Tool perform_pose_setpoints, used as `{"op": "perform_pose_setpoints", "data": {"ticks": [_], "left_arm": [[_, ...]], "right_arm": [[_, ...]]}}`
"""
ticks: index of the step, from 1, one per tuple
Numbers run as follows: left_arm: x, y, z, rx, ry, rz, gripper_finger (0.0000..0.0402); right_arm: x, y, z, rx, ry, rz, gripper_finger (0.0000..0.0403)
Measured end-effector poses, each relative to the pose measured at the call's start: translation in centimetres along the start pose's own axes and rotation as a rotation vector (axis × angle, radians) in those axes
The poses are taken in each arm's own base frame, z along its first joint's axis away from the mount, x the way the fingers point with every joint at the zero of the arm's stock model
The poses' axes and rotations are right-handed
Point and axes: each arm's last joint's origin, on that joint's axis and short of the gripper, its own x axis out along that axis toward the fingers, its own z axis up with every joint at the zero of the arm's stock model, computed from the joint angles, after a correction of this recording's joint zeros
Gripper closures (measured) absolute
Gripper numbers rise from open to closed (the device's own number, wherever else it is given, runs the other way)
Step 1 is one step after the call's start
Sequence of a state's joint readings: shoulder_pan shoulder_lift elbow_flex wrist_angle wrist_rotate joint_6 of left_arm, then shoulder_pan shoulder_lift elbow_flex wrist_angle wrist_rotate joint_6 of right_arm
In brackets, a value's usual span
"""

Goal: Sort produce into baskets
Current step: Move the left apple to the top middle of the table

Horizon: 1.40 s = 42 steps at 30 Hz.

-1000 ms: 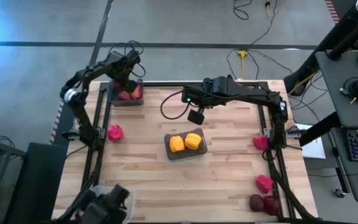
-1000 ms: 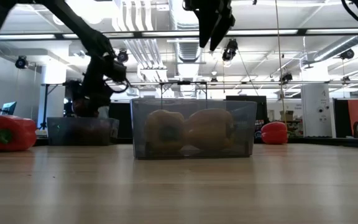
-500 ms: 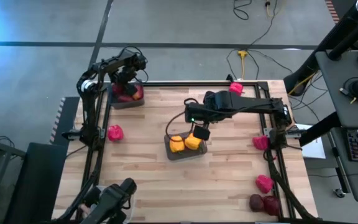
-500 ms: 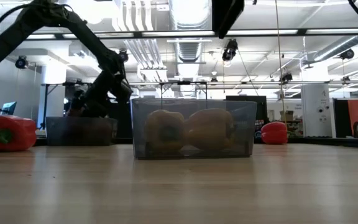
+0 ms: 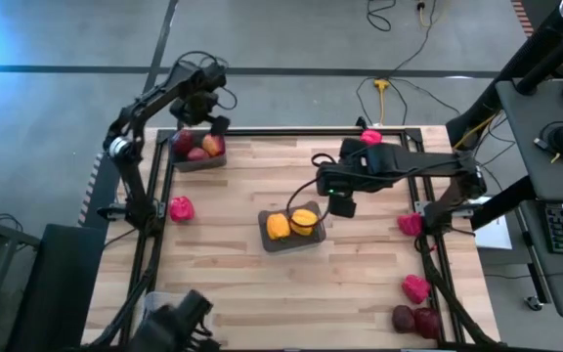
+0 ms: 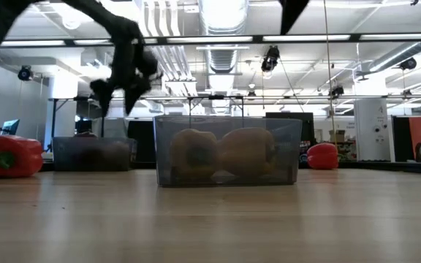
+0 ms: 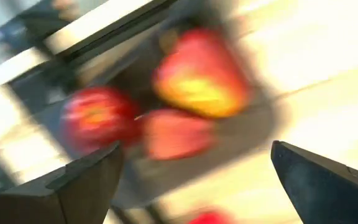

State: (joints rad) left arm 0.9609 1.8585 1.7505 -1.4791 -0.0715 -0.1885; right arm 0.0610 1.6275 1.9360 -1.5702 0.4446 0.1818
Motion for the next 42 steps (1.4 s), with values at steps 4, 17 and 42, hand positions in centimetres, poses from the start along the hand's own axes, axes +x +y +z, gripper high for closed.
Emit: {"op": "perform_pose_setpoints", "data": {"ticks": [4, 17, 42], "left_arm": [[-4.4, -3.9, -2.5, 0.068, -0.255, -0.155, 0.0013], [-10.8, -18.6, -12.7, 0.634, -0.816, -0.277, 0.0013], [-3.7, -30.0, -30.6, 0.813, -0.9, -0.69, 0.0013]], "right_arm": [[0.5, -0.1, -1.8, -0.008, 0.039, 0.005, 0.0007], [2.4, 6.8, -9.4, 0.278, 0.449, 0.392, 0.0007], [7.0, 21.6, -19.1, 1.107, 1.105, 0.373, 0.0007]]}}
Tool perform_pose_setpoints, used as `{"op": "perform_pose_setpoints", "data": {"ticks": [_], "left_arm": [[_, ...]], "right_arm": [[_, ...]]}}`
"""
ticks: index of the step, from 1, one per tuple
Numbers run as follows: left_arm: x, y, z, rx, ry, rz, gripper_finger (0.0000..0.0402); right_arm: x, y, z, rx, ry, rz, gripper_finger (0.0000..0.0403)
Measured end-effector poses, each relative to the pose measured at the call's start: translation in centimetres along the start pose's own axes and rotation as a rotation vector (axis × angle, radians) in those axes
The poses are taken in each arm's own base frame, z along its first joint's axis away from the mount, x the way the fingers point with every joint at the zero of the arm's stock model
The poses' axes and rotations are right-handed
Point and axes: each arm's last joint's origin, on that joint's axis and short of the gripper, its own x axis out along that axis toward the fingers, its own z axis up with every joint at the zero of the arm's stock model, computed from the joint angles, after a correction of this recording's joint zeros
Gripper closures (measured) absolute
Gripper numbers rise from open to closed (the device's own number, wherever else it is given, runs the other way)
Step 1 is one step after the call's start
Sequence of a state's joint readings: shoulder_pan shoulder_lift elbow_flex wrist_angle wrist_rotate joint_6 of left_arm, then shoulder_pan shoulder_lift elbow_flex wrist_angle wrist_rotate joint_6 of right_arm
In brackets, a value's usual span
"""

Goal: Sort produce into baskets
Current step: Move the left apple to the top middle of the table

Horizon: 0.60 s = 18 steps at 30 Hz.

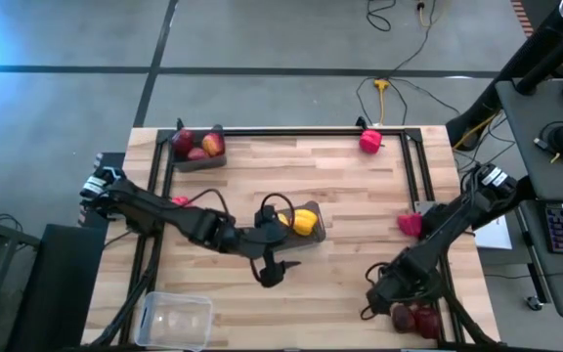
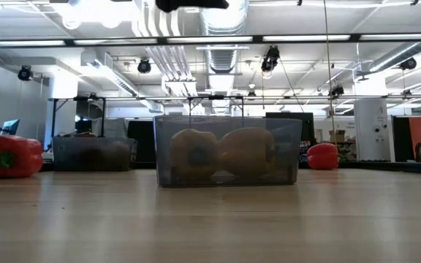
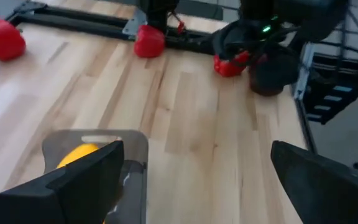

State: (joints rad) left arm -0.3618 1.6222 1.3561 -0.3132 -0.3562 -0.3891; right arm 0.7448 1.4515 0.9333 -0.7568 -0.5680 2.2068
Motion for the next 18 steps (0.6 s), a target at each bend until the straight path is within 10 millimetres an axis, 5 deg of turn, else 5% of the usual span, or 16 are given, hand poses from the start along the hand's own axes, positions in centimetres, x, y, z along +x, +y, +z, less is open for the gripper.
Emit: {"op": "perform_pose_setpoints", "data": {"ticks": [18], "left_arm": [[-0.5, -2.5, -2.5, -0.052, 0.009, -0.053, 0.0013]], "right_arm": [[5.8, 3.2, 1.0, 0.021, 0.029, -0.076, 0.0032]]}}
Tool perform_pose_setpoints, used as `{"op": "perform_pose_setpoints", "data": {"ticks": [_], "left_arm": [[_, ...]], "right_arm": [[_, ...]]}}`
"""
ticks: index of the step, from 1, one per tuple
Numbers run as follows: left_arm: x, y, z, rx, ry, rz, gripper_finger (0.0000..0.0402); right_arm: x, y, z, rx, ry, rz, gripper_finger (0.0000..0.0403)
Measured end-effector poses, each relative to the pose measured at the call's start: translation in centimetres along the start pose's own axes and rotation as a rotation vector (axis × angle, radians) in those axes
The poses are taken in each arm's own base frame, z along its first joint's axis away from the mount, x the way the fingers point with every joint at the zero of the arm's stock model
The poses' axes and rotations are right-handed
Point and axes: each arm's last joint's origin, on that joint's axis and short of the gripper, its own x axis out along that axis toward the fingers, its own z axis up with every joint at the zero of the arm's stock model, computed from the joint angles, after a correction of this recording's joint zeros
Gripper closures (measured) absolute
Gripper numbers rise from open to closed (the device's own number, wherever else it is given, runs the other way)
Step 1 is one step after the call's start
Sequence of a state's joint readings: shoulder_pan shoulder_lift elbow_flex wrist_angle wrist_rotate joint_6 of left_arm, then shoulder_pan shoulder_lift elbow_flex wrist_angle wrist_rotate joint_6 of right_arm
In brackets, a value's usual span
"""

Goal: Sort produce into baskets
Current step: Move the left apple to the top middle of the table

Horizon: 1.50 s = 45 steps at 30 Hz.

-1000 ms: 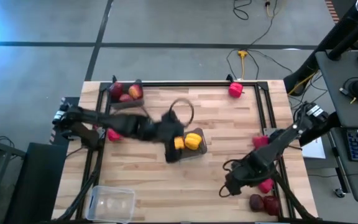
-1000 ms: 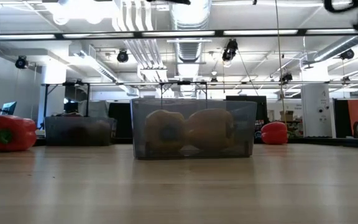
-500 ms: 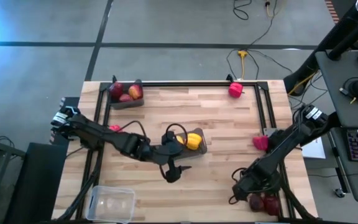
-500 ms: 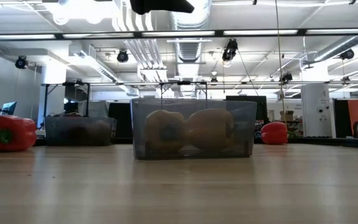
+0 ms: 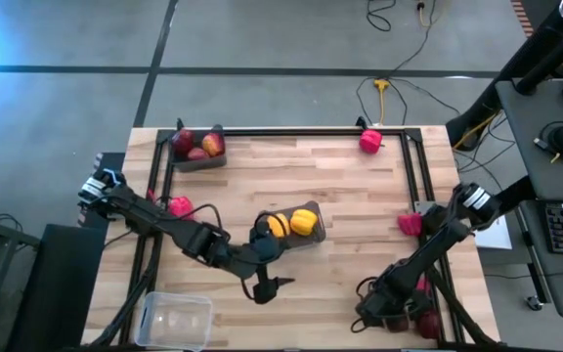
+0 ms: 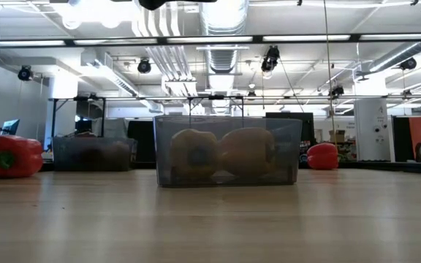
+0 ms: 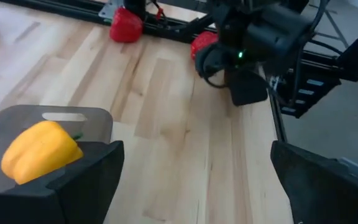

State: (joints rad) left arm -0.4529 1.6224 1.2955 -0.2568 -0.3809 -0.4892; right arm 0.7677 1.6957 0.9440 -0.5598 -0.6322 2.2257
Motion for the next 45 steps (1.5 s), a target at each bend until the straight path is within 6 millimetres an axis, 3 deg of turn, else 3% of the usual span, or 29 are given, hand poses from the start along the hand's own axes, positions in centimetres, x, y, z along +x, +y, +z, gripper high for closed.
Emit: {"op": "perform_pose_setpoints", "data": {"ticks": [7, 10, 12, 16, 22, 24, 27, 30, 33, 38, 42, 45], "left_arm": [[-0.1, 0.0, 0.2, 0.001, -0.029, 0.017, 0.0013], [-0.7, -0.1, 1.0, -0.032, -0.078, -0.01, 0.0013], [-1.5, -0.2, 1.8, -0.053, -0.128, -0.036, 0.0013], [-3.7, -0.1, 3.3, -0.058, -0.205, -0.075, 0.0013], [-7.1, 0.6, 4.6, -0.001, -0.247, -0.09, 0.0013], [-8.2, 0.8, 4.4, -0.02, -0.215, -0.091, 0.0013], [-9.8, 1.0, 3.7, -0.033, -0.153, -0.088, 0.0013], [-11.1, 1.1, 2.5, -0.051, -0.082, -0.023, 0.0013], [-12.5, 1.3, 1.1, -0.088, -0.027, 0.074, 0.0013], [-14.9, 1.6, -1.0, -0.212, 0.028, 0.183, 0.0013], [-15.9, 2.5, -2.4, -0.277, 0.158, 0.254, 0.0014], [-16.5, 3.8, -3.4, -0.333, 0.265, 0.376, 0.002]], "right_arm": [[0.6, 0.7, 0.2, -0.045, -0.018, 0.001, 0.0098], [-0.1, 1.3, -0.5, -0.091, -0.049, 0.044, 0.0136], [-1.3, 1.8, -0.8, -0.109, -0.074, 0.07, 0.0139], [-5.5, 3.2, -1.5, -0.204, -0.182, 0.13, 0.0139], [-15.5, 4.6, 0.1, -0.405, -0.613, 0.127, 0.0139], [-19.0, 5.0, 1.6, -0.438, -0.737, 0.131, 0.0139], [-23.8, 5.8, 5.5, -0.479, -0.827, 0.186, 0.0139], [-27.4, 6.5, 10.6, -0.517, -0.888, 0.25, 0.0139], [-29.6, 6.8, 15.6, -0.537, -0.937, 0.273, 0.0139], [-31.3, 6.9, 22.8, -0.552, -0.918, 0.314, 0.0139], [-30.2, 7.7, 27.2, -0.588, -0.867, 0.299, 0.0139], [-28.8, 8.5, 29.2, -0.622, -0.847, 0.25, 0.0128]]}}
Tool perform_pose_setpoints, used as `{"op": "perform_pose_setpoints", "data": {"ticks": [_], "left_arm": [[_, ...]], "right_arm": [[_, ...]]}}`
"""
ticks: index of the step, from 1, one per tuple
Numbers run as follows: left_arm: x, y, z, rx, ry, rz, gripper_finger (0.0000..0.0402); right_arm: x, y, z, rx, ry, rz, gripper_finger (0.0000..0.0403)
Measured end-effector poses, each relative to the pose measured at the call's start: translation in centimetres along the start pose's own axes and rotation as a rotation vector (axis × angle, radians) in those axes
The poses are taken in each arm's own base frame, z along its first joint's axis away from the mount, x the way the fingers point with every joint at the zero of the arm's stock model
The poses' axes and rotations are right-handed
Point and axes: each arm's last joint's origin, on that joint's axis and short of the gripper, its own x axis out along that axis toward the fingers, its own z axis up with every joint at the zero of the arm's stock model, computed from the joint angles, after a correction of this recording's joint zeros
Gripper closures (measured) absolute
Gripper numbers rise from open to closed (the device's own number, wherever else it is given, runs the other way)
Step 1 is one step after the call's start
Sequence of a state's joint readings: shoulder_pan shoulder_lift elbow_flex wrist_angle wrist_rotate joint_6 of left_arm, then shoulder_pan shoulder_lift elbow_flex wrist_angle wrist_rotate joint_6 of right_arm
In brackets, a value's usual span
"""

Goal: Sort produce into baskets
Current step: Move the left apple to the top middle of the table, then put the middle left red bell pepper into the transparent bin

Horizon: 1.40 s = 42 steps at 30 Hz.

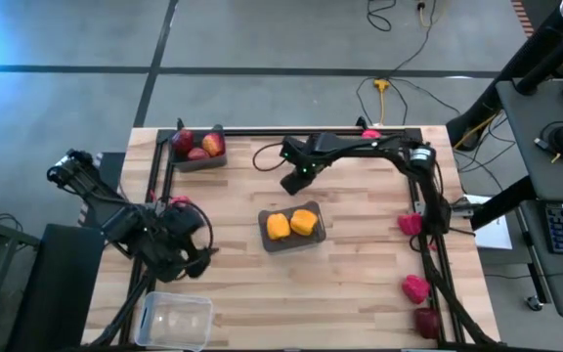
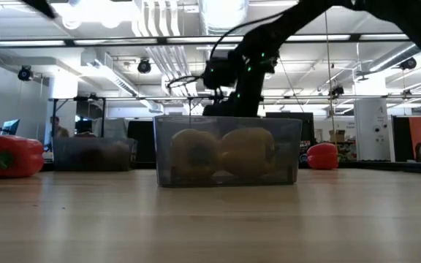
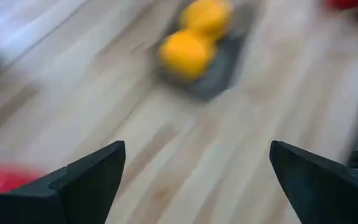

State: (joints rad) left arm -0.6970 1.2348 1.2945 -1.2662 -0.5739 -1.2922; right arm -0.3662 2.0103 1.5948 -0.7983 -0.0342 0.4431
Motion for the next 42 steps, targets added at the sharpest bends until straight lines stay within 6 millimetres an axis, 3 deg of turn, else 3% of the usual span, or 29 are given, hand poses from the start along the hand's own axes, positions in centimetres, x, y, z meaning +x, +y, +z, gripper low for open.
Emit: {"op": "perform_pose_setpoints", "data": {"ticks": [5, 8, 14, 19, 25, 33, 42], "left_arm": [[-0.3, 3.0, -0.5, -0.151, 0.134, 0.261, 0.0023], [0.1, 3.8, -0.3, -0.241, 0.165, 0.238, 0.0024], [2.5, 6.5, -0.6, -0.349, 0.218, 0.371, 0.0024], [4.2, 8.5, -0.7, -0.385, 0.226, 0.461, 0.0024], [5.8, 10.7, -0.2, -0.495, 0.247, 0.574, 0.0024], [9.2, 13.8, 1.2, -0.586, 0.394, 0.613, 0.0014], [12.4, 18.2, 2.2, -0.772, 0.563, 0.682, 0.0009]], "right_arm": [[1.5, -0.1, -0.1, -0.065, 0.036, -0.001, 0.0104], [1.6, -0.1, -0.1, -0.072, 0.039, 0.008, 0.0081], [-0.6, 0.1, -0.1, -0.042, 0.013, 0.023, 0.0015], [-4.7, 0.4, -0.7, -0.048, 0.003, 0.103, 0.0012], [-11.8, 1.9, -3.0, -0.048, -0.097, 0.17, 0.0013], [-20.8, 5.0, -8.5, -0.152, -0.315, 0.261, 0.0013], [-27.9, 4.5, -14.7, -0.332, -0.423, 0.391, 0.0012]]}}
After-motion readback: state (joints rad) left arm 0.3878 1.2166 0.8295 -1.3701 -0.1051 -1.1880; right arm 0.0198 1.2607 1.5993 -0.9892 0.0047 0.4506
